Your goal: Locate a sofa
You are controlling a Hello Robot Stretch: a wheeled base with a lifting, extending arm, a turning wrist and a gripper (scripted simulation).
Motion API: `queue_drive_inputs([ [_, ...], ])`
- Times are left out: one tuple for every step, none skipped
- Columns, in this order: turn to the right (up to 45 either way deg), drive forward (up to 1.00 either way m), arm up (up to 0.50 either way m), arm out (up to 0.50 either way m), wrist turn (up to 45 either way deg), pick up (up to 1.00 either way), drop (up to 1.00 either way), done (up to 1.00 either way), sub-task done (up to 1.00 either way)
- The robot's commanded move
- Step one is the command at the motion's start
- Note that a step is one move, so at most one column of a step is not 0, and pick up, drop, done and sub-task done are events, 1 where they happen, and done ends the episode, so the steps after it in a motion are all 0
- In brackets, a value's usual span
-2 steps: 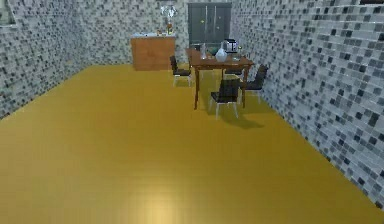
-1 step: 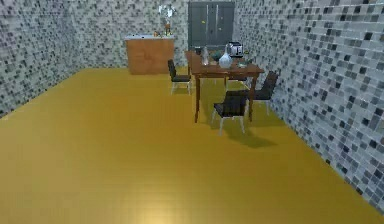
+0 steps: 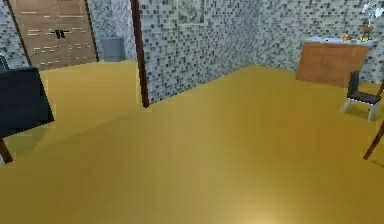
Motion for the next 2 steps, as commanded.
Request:
queue_drive_inputs([
  [-18.0,0.0,0.0,0.0,0.0,0.0,0.0,0.0,0.0],
  [0.0,0.45,0.0,0.0,0.0,0.0,0.0,0.0,0.0],
])
